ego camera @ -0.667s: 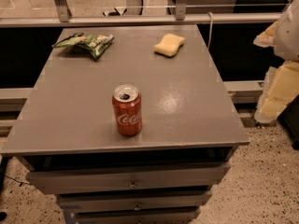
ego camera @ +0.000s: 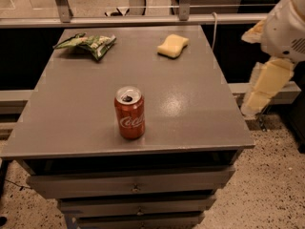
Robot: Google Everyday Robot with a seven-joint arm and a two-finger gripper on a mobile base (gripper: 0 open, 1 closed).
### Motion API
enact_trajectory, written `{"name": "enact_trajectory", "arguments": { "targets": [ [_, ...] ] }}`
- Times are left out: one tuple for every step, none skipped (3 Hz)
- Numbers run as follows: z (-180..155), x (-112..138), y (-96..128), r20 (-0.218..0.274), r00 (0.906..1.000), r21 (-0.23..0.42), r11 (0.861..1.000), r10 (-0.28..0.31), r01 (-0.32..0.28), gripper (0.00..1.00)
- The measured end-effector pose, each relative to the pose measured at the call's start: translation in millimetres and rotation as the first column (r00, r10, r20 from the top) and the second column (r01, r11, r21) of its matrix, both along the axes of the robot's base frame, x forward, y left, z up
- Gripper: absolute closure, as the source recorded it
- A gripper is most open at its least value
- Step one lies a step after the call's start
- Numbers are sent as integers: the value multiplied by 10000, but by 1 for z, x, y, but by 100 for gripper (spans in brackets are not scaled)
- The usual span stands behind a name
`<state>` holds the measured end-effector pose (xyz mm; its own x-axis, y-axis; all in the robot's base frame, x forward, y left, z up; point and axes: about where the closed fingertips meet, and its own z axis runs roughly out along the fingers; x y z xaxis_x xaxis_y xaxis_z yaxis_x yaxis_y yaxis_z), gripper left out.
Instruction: Move green jalapeno chip bag near coke can
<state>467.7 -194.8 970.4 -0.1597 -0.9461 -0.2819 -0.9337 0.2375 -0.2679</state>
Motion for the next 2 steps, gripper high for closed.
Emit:
{"name": "enact_trajectory", "arguments": {
  "targets": [
    [-11, 54, 42, 777, 9927, 1222, 9873, 926, -1017, 0],
    [-12, 105, 88, 1752, 9689, 2327, 9489, 1747, -2131, 0]
  ]
}}
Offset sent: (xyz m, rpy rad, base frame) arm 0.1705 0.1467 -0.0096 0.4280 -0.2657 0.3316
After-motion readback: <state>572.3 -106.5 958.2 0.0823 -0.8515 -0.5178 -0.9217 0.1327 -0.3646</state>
